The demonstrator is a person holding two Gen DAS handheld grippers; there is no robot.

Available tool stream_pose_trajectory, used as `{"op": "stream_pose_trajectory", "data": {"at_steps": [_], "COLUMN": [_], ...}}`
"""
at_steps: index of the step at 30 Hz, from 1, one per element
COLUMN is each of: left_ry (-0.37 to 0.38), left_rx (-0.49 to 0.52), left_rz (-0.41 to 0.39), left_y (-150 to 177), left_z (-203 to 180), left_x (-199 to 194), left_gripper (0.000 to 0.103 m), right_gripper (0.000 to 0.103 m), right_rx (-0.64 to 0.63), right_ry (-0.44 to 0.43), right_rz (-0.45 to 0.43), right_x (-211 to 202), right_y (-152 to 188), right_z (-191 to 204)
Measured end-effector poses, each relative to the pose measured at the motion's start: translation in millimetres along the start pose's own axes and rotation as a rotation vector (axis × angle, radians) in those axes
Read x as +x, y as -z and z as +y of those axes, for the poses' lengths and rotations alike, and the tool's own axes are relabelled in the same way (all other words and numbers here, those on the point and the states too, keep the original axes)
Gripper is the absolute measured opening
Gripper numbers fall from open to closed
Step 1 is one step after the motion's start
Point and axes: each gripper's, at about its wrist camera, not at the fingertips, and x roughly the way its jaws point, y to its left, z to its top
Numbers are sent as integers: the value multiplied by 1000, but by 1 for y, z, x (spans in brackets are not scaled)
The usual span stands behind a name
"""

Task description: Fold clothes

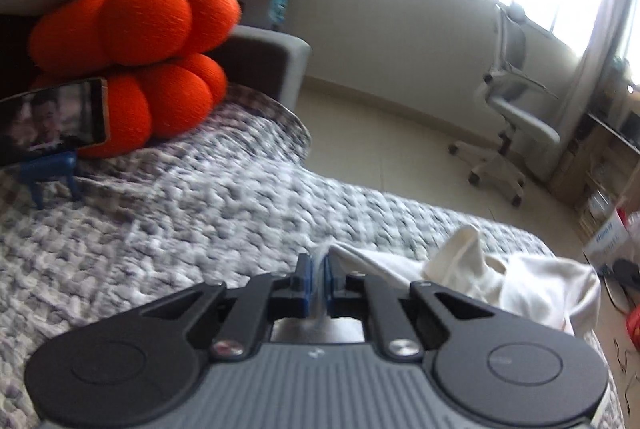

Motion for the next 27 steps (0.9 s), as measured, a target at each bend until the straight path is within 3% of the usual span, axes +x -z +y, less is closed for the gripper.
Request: {"op": "stream_pose_trajectory", "data": {"at_steps": [5, 7, 8, 9, 10, 11, 13, 14, 16, 17, 18, 19, 20, 21, 24, 26, 27], "left_ry": [-111, -145, -160, -174, -188, -195, -172, -163, -160, -158, -156, -158, -167, -174, -184, -183, -181], "left_rx": [-138, -84, -43, -2, 39, 70, 87, 96, 116, 127, 137, 147, 158, 167, 177, 172, 167], "left_rz": [-85, -47, -22, 4, 29, 54, 104, 124, 137, 143, 150, 157, 164, 169, 173, 171, 168], "left_y": [-12, -9, -6, -3, -1, 2, 7, 9, 11, 13, 14, 15, 16, 17, 18, 18, 18], "left_z": [37, 29, 23, 16, 10, 5, -1, -4, -8, -10, -12, -13, -14, -15, -16, -15, -14], "left_x": [-15, -8, -3, 1, 6, 11, 19, 23, 25, 26, 28, 29, 31, 33, 37, 37, 36], "left_gripper": [6, 6, 6, 7, 7, 7, 8, 9, 24, 31, 47, 53, 53, 53, 49, 29, 14], "right_gripper": [13, 15, 26, 50, 60, 69, 69, 69, 63, 49, 28, 19, 5, 1, 1, 1, 1], "right_rx": [-80, -114, -118, -120, -126, -135, -153, -161, -179, -188, -197, -206, -214, -201, -134, -121, -111], "right_ry": [19, 35, 38, 40, 47, 58, 79, 89, 110, 121, 131, 142, 152, 148, 120, 126, 124], "right_rz": [113, 162, 186, 211, 222, 224, 227, 229, 232, 234, 236, 237, 239, 223, 137, 67, 37], "right_x": [27, 35, 39, 43, 45, 46, 48, 49, 52, 53, 54, 55, 56, 53, 34, 19, 13], "right_y": [15, 21, 24, 26, 28, 29, 32, 33, 36, 37, 38, 39, 40, 38, 26, 17, 14], "right_z": [13, 16, 16, 17, 17, 18, 18, 18, 19, 19, 20, 20, 20, 18, 11, 13, 14]}}
